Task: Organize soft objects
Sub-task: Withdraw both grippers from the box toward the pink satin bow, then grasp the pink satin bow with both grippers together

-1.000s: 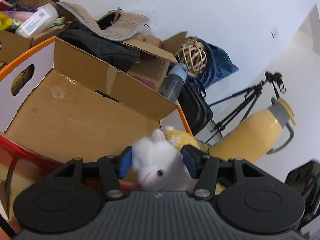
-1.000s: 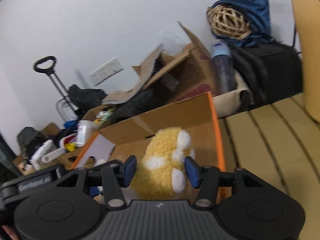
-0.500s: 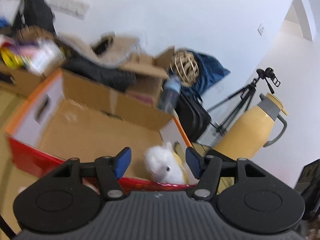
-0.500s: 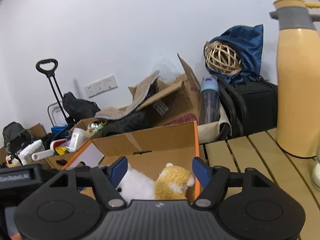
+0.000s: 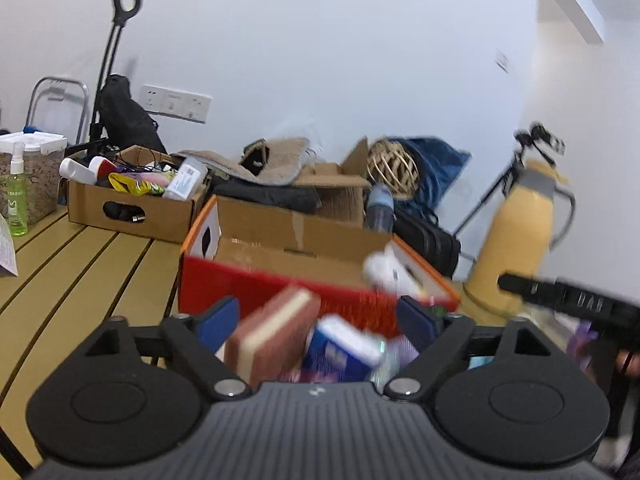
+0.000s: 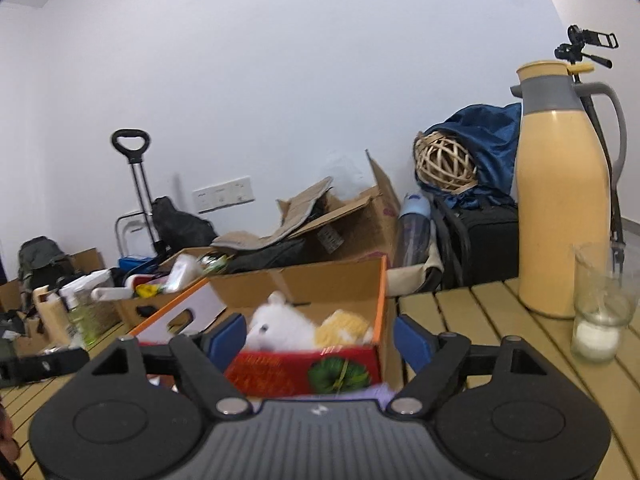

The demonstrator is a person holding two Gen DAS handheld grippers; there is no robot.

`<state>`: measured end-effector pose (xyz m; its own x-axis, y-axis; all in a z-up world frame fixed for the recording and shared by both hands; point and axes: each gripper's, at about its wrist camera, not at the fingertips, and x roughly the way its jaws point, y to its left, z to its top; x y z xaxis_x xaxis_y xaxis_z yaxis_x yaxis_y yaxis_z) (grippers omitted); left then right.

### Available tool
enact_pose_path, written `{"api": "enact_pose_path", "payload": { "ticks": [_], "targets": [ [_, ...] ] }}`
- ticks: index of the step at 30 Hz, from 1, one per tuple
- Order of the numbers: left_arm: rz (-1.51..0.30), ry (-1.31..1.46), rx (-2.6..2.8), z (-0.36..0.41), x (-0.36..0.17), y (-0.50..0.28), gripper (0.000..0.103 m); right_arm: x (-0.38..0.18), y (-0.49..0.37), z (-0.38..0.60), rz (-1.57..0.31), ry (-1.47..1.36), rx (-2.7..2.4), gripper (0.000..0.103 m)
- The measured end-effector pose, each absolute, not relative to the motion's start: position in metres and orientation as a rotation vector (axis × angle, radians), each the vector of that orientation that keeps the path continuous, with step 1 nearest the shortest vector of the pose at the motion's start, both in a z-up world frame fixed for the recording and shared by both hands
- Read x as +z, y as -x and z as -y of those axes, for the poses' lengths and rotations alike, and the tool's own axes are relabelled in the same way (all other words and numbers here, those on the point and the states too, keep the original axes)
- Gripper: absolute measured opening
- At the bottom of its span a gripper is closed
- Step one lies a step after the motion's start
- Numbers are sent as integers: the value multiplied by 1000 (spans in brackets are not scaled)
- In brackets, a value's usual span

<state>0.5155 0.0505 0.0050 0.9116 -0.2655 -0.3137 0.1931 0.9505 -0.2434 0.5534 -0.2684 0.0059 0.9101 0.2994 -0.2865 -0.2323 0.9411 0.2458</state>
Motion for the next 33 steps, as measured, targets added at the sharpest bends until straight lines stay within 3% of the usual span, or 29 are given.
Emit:
{"api": "enact_pose_path", "payload": {
  "ticks": [13,25,28,30,33],
  "targets": [
    [-378,147,-174,-63,-30,-467,92,-28,-480,239,-321,-165,297,81],
    [-445,155,-136,-70,-43,-482,92,-36,-472,200,-358,-22,360,81],
    [-439,175,-130,-74,-42,-484,85,-35,-473,197,-359,-32,392,79],
    [-436,192,-134,-77,-40,-484,76,-34,-478,195,-384,-65,442,74],
    [-434,241,-124,-88,-39,-486,71,-32,-488,185,-431,-119,518,63]
  ]
}}
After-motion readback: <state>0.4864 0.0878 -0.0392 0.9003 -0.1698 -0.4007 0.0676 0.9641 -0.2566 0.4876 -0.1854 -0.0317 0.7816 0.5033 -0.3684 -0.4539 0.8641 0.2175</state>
